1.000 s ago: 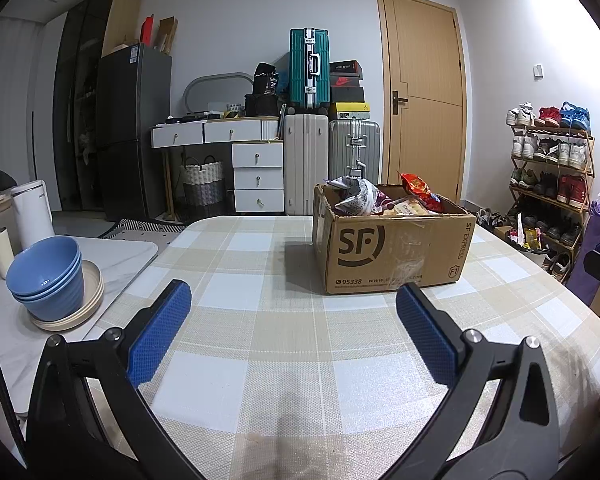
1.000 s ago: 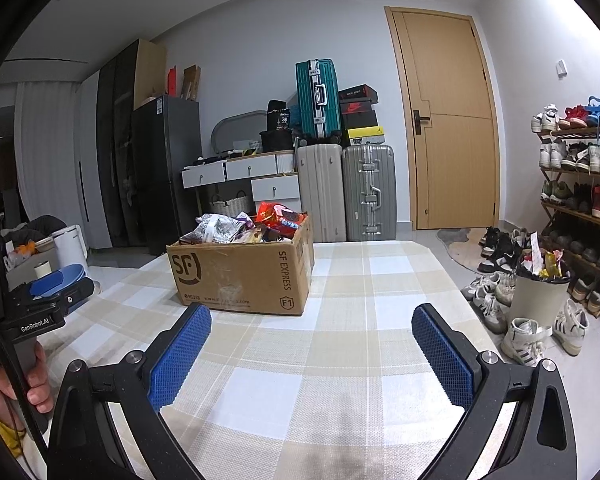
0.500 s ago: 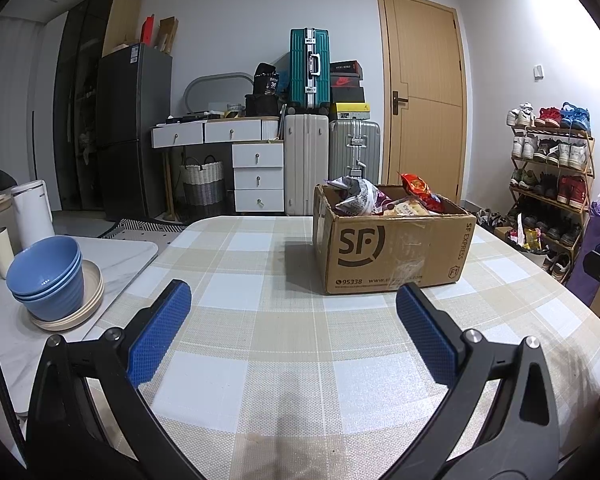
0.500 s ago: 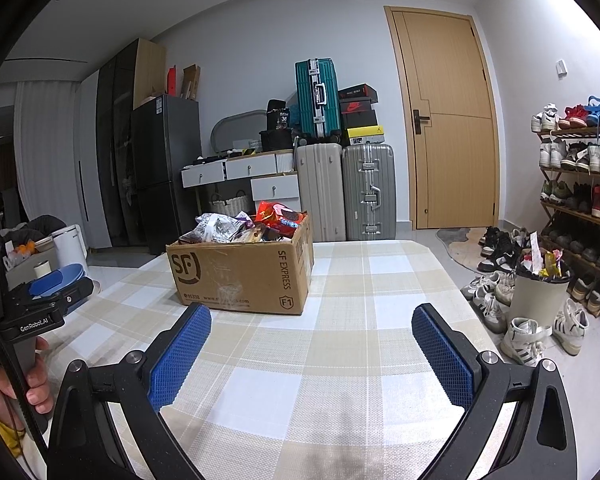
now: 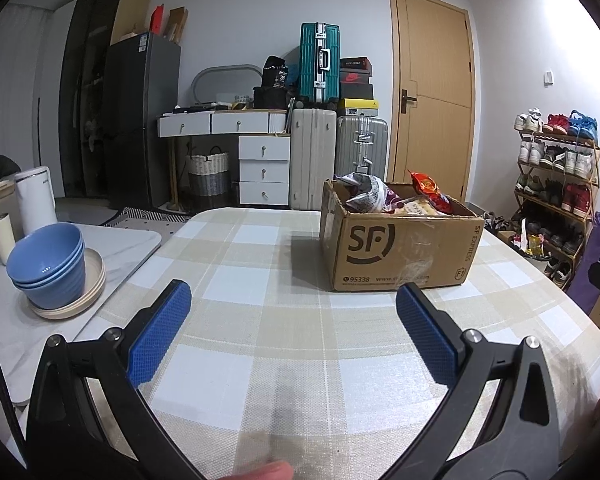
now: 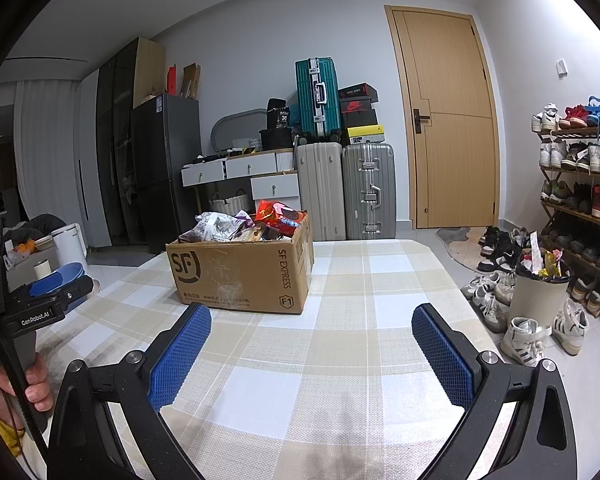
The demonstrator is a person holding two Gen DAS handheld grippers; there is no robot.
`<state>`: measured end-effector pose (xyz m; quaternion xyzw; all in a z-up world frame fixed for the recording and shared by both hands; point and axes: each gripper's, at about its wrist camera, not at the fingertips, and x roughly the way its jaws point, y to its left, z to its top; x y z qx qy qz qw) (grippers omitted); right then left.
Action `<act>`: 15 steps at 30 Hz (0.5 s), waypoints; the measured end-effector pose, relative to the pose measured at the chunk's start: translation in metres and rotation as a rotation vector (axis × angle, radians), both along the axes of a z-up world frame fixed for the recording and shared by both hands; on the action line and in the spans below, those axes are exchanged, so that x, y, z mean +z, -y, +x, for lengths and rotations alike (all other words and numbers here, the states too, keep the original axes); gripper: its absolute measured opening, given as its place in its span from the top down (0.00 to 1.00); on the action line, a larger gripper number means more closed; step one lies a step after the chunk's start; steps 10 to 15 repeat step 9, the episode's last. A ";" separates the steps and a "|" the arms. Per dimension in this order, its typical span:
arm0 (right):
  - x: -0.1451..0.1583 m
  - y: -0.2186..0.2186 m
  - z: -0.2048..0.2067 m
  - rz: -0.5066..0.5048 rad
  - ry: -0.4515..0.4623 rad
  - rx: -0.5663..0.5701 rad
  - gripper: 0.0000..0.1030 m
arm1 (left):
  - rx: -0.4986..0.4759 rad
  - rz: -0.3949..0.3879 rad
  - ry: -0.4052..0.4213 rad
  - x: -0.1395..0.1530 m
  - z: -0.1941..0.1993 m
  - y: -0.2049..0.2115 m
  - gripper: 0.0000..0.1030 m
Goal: Organize snacks
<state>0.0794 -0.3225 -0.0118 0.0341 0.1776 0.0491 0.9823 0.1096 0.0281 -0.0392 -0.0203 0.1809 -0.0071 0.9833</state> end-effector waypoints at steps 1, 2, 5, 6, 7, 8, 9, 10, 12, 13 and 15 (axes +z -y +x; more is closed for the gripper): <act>0.000 0.000 0.000 0.000 0.000 0.000 0.01 | -0.001 0.000 -0.001 0.001 0.001 0.000 0.00; 0.000 0.000 0.000 0.000 -0.001 0.000 0.01 | -0.005 -0.001 0.000 0.001 0.001 0.000 0.00; 0.000 0.000 0.000 0.000 -0.001 0.000 0.01 | -0.011 0.008 0.004 0.001 0.001 0.001 0.00; 0.000 0.000 0.000 -0.001 -0.001 0.000 0.01 | -0.015 0.014 0.006 0.001 0.001 0.002 0.00; 0.000 0.000 -0.001 -0.001 -0.001 0.000 0.01 | -0.019 0.021 0.011 0.000 0.001 0.003 0.00; 0.000 0.000 0.000 -0.001 -0.001 0.000 0.01 | -0.020 0.026 0.015 0.001 0.000 0.003 0.00; 0.000 0.000 0.000 -0.001 -0.001 0.000 0.01 | -0.019 0.029 0.018 0.001 0.000 0.003 0.00; 0.000 0.000 0.000 -0.001 -0.001 0.000 0.01 | -0.019 0.029 0.018 0.001 0.000 0.003 0.00; 0.000 0.000 0.000 -0.001 -0.001 0.000 0.01 | -0.019 0.029 0.018 0.001 0.000 0.003 0.00; 0.000 0.000 0.000 -0.001 -0.001 0.000 0.01 | -0.019 0.029 0.018 0.001 0.000 0.003 0.00; 0.000 0.000 0.000 -0.001 -0.001 0.000 0.01 | -0.019 0.029 0.018 0.001 0.000 0.003 0.00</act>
